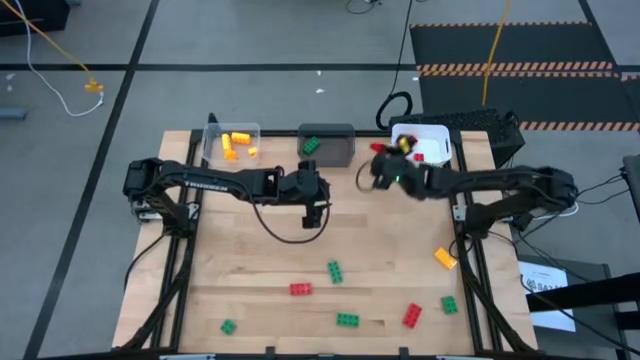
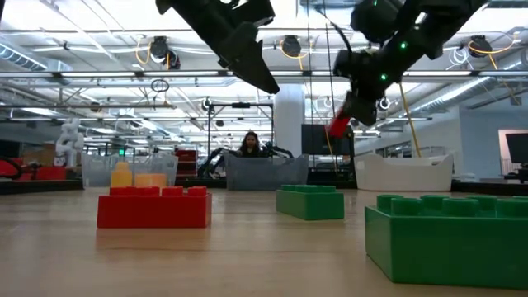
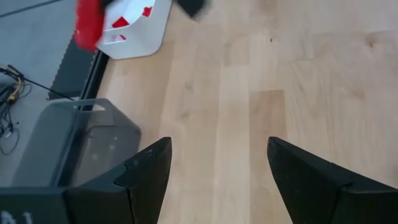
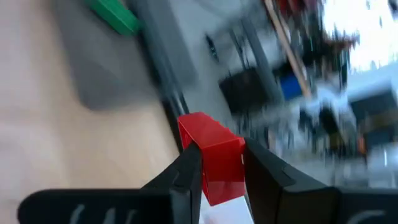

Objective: Sort & place blocks by color
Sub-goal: Put the left 8 stud red game piece into the white bin

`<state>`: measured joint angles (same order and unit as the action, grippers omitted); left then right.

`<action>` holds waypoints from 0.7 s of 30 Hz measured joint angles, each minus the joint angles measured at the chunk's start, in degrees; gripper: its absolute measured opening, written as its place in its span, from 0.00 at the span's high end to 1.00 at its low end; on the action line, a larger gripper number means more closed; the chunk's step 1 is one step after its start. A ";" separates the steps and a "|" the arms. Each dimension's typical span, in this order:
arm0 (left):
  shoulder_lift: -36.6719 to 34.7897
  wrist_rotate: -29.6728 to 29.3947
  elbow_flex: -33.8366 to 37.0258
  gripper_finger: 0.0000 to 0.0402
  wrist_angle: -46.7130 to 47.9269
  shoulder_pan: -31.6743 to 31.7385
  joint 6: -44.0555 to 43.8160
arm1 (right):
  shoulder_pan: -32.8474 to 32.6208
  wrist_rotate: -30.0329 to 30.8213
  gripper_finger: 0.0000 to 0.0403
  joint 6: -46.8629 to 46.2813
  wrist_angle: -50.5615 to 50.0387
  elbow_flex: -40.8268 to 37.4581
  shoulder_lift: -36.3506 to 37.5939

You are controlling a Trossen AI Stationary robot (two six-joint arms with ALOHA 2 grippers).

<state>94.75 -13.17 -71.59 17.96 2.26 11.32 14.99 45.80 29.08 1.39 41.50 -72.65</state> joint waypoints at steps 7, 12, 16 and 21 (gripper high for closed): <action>0.01 0.04 0.00 0.34 0.69 -0.02 -0.52 | 13.68 0.61 0.82 -11.61 -9.40 -0.02 3.64; 0.01 0.04 0.00 0.34 0.65 -0.03 -0.56 | 18.93 -0.31 0.82 -14.02 -11.57 -0.02 4.90; 0.00 0.07 0.01 0.34 0.60 -0.04 -1.35 | 22.57 -6.01 0.82 -14.92 -12.41 -0.02 4.88; 0.01 0.07 0.02 0.34 0.33 -0.04 -1.57 | 27.65 -11.64 0.82 -18.25 -17.51 -0.02 4.88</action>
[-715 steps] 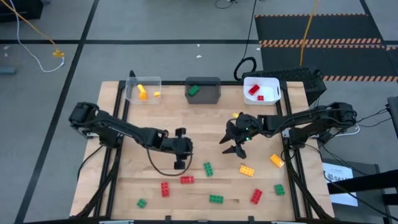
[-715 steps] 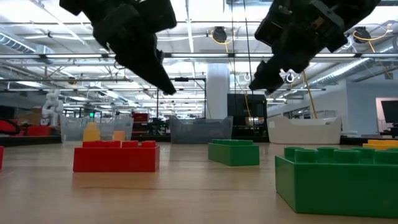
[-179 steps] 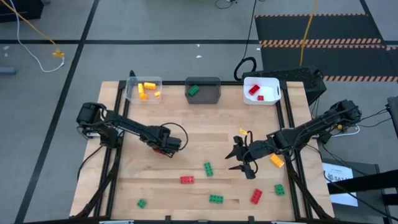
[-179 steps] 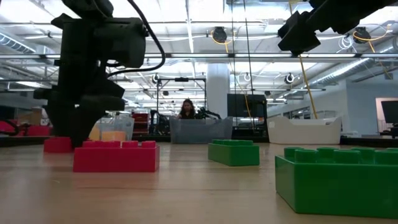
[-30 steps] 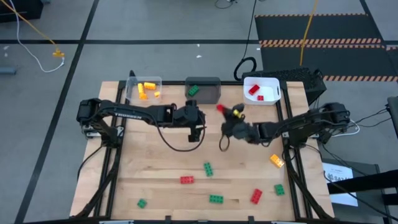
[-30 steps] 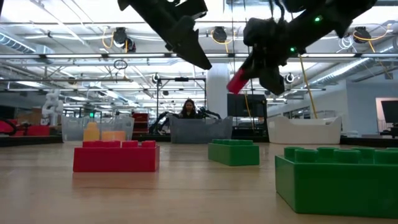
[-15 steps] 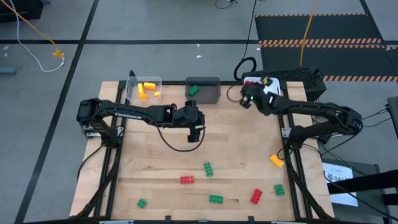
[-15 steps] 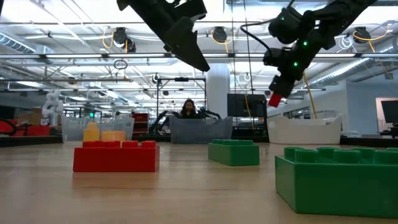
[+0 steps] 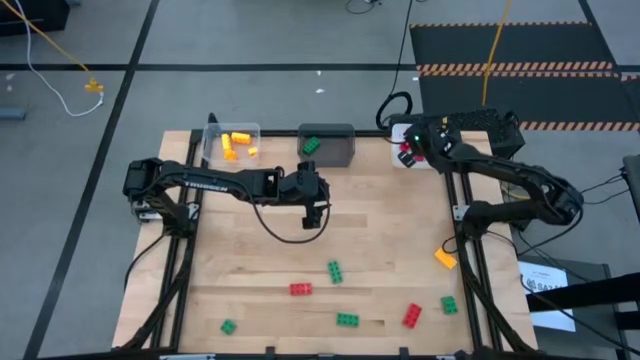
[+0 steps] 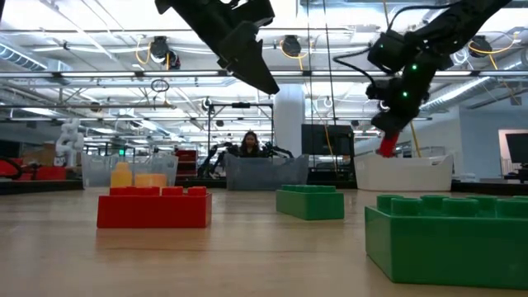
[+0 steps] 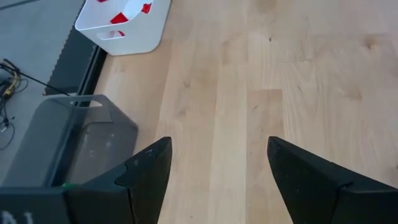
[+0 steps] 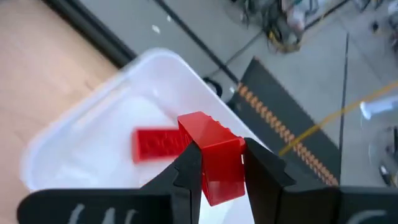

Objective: Sort & place blocks by color
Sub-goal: Put the left 8 stud red game piece into the white bin

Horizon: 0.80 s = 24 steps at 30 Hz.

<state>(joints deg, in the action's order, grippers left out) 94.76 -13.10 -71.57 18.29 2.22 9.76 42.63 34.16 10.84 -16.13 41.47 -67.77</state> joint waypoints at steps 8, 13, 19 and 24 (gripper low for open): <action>0.00 0.04 0.00 0.34 -0.47 0.00 0.02 | 4.19 -4.81 0.81 -3.09 -4.98 0.00 -0.02; 0.00 0.07 0.00 0.34 -0.49 0.00 0.01 | 5.02 -4.23 0.68 -4.34 -5.20 0.00 -0.02; 0.00 0.07 0.00 0.34 -0.53 0.00 0.01 | 4.98 -4.27 0.46 -5.77 -5.17 0.00 -0.02; 0.00 0.18 0.02 0.34 -2.67 -0.02 -2.83 | 4.92 -4.37 0.37 -7.37 -4.70 0.00 -0.02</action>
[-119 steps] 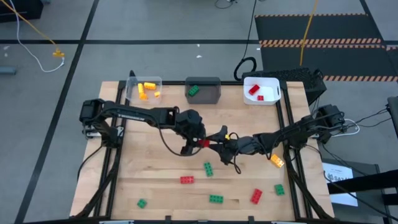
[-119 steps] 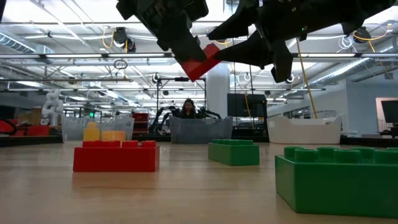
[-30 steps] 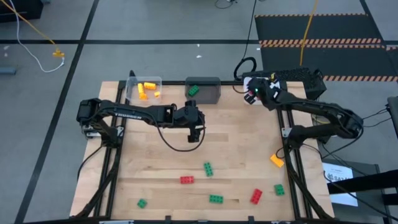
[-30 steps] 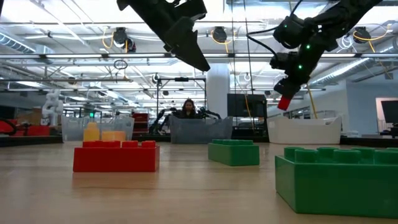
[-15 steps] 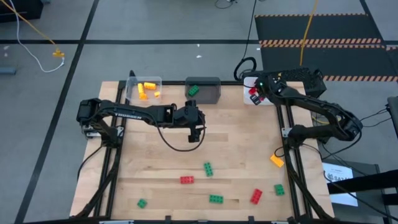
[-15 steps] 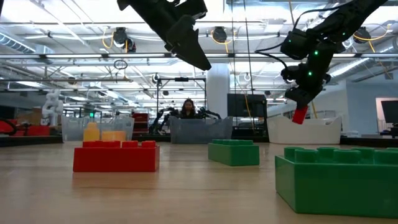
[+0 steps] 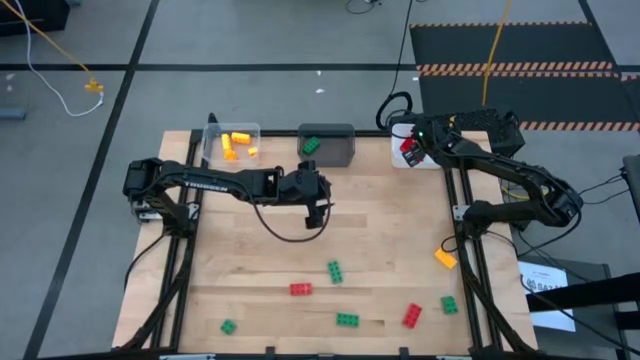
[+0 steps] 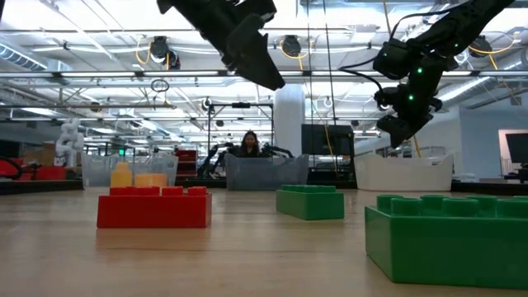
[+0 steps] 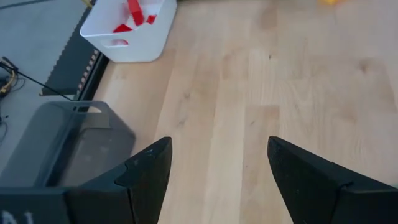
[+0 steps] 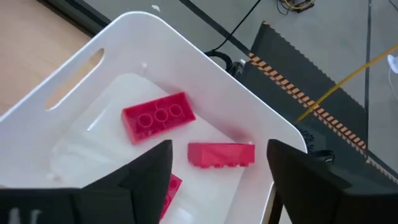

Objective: Sort & place blocks by color
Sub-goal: Put the left 8 stud red game piece into the white bin

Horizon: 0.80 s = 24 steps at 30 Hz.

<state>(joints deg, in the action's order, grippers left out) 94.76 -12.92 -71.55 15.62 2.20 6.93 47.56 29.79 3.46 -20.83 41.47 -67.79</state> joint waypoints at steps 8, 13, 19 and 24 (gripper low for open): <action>0.00 -0.01 0.02 0.34 -0.29 -0.07 -4.24 | -1.30 -9.23 0.34 1.57 3.33 -0.02 1.09; 0.00 -0.01 0.02 0.34 -0.35 -0.05 -5.09 | -5.93 -15.15 0.34 4.00 7.05 -0.02 3.22; 0.00 -0.03 0.02 0.34 -0.33 -0.05 -7.75 | -14.07 -15.10 0.36 3.06 7.37 0.00 5.93; 0.00 -0.08 0.02 0.34 0.80 -0.41 -9.17 | -22.66 -15.99 0.37 -0.32 9.60 0.00 6.40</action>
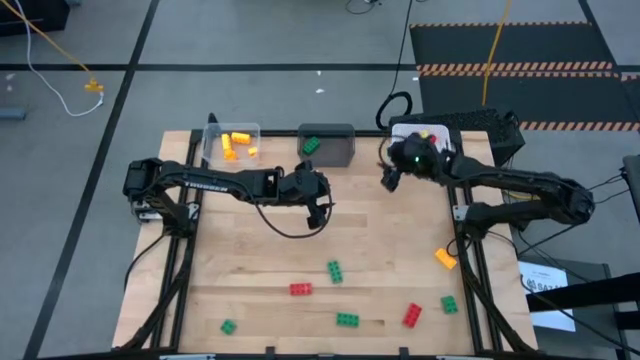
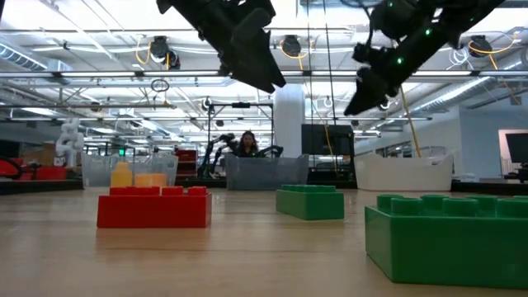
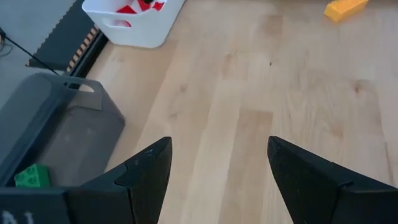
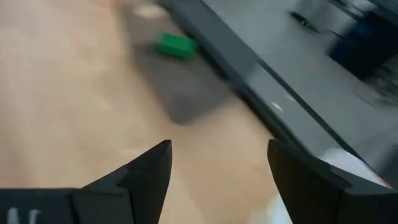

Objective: Sort & place blocks by color
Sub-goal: Put the left 8 stud red game piece into the white bin

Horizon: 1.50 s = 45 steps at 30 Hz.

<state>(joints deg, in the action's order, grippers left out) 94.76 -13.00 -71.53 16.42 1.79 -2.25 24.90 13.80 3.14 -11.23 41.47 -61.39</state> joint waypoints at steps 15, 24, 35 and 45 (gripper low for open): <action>0.02 0.05 0.00 0.34 16.09 -12.43 -4.49 | -35.01 -0.25 0.37 -3.11 -0.35 -0.02 -9.40; 0.36 0.13 0.00 0.34 18.98 -19.08 -12.04 | -47.28 -0.29 0.37 -13.06 0.03 -0.02 -12.07; 6.88 11.30 0.00 0.34 17.84 -25.65 -20.06 | -54.13 3.24 0.37 -20.48 -0.14 0.00 -14.51; 10.83 12.69 0.02 0.34 15.93 -29.29 -22.54 | -54.95 7.18 0.37 -20.21 -0.23 0.02 -14.43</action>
<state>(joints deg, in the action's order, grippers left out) 105.59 -0.31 -71.50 32.35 -27.50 -24.78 -30.05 20.97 -17.07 -11.46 41.50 -75.81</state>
